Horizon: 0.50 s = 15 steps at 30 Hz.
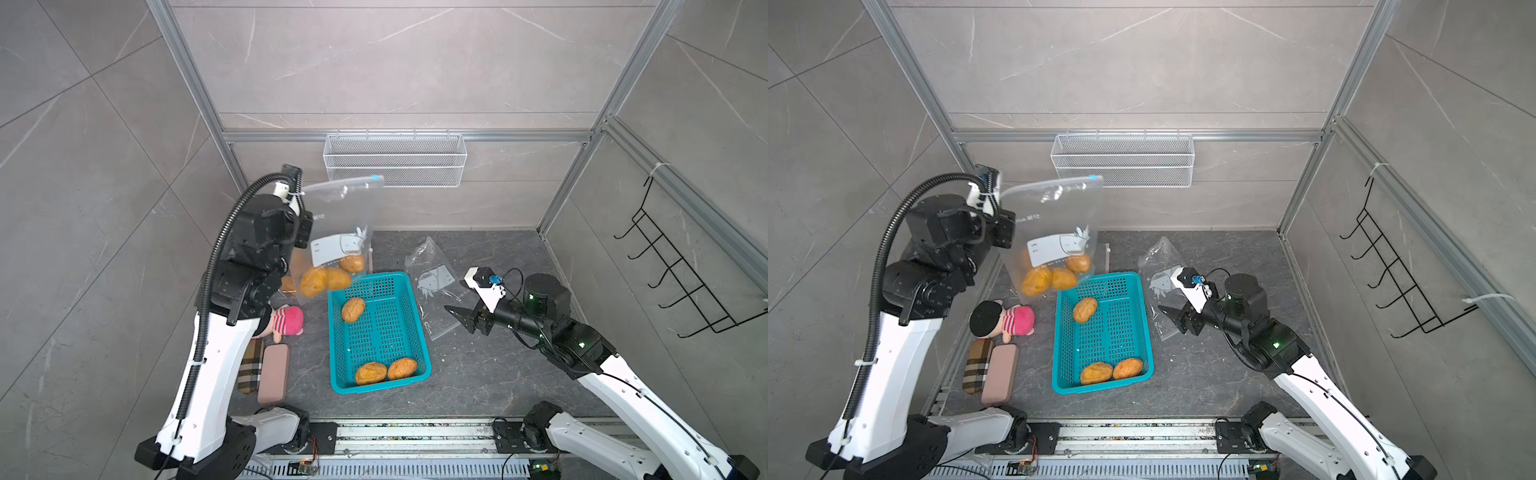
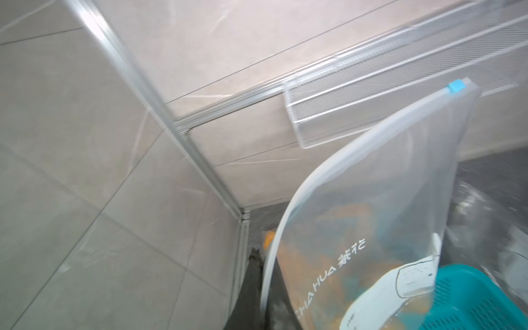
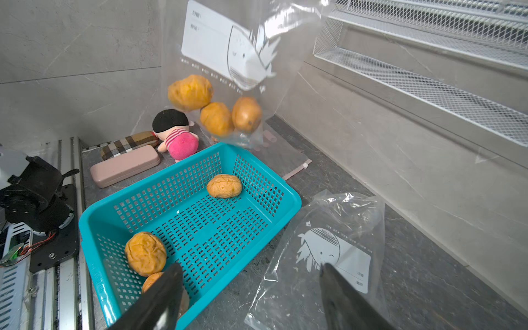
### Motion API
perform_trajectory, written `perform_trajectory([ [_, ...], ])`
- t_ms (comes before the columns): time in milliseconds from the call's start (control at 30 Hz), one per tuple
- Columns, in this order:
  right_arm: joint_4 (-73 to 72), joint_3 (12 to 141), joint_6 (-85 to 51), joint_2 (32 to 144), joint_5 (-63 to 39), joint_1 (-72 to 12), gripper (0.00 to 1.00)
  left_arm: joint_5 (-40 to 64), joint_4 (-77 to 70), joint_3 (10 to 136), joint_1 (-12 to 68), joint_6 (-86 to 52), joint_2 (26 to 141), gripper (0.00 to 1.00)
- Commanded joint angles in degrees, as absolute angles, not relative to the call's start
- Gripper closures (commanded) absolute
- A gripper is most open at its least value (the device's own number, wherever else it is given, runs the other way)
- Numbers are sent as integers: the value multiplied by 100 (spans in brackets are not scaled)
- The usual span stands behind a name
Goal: Put the potatoes into a zipper bag and zip it
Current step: Place the zipper food storage bag in the zipper food storage bag.
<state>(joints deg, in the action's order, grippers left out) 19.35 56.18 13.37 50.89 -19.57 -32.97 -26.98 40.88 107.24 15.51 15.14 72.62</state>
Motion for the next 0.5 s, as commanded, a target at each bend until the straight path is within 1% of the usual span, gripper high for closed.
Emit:
perform_trajectory([
  [0, 1775, 5559, 1128, 5123, -2156, -3287, 25, -2517, 3548, 10740, 722, 1240, 7353, 100],
  [67, 1796, 5556, 1086, 5165, -2225, -3287, 25, -2434, 3124, 10559, 407, 1241, 7464, 100],
  [167, 1922, 5571, 1069, 5228, -2303, -3287, 26, -2289, 3113, 10678, 20, 1049, 7767, 100],
  [333, 1942, 5476, 1025, 5260, -2314, -3282, 26, -2590, 2516, 10384, -42, 1447, 8039, 100],
  [433, 1947, 5501, 981, 5347, -2350, -3285, 26, -1922, 2017, 9757, -42, 1349, 8003, 100],
  [467, 1961, 5518, 981, 5369, -2372, -3287, 27, -1516, 1926, 9516, -36, 1152, 7989, 100],
])
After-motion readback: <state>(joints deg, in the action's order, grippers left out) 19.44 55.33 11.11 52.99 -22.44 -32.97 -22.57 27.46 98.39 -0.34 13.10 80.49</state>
